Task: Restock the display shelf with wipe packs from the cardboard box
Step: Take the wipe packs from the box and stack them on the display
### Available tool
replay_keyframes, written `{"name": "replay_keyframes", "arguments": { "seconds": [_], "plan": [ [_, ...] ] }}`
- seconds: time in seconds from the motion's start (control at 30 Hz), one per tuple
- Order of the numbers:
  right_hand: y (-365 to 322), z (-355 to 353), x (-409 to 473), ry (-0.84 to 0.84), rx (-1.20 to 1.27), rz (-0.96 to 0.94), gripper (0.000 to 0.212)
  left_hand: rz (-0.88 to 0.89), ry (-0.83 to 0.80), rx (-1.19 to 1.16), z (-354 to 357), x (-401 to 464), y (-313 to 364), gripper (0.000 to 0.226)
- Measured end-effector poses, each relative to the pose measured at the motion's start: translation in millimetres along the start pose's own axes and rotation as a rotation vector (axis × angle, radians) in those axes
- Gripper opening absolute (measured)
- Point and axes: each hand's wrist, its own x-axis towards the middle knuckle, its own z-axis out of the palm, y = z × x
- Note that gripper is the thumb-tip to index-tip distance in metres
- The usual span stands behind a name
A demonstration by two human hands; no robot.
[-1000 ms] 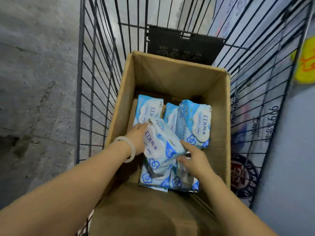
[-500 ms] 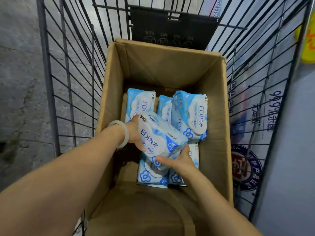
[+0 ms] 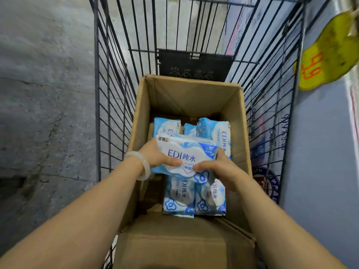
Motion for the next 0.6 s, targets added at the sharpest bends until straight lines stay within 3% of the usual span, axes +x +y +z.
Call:
{"name": "replay_keyframes", "arguments": {
  "seconds": [0.1,0.2,0.37,0.5,0.6],
  "plan": [
    [-33,-2,-21,-0.047,-0.053,-0.119,0.105,0.133,0.100,-0.072,0,-31,23,0.063],
    [-55,-3,-53,-0.071,-0.041,-0.287,0.089,0.220,0.150,-0.129,-2,-60,46,0.102],
    [-63,5,-114,-0.067,0.049,-0.496,0.069,0.389,0.168,-0.019,7,-130,84,0.062],
    [-54,19,-171,-0.058,-0.067,-0.594,0.095,0.505,0.227,0.034,27,-196,95,0.044],
    [-33,28,-218,-0.011,-0.110,-0.665,0.094,0.582,0.226,0.055,43,-248,96,0.030]
  ]
}}
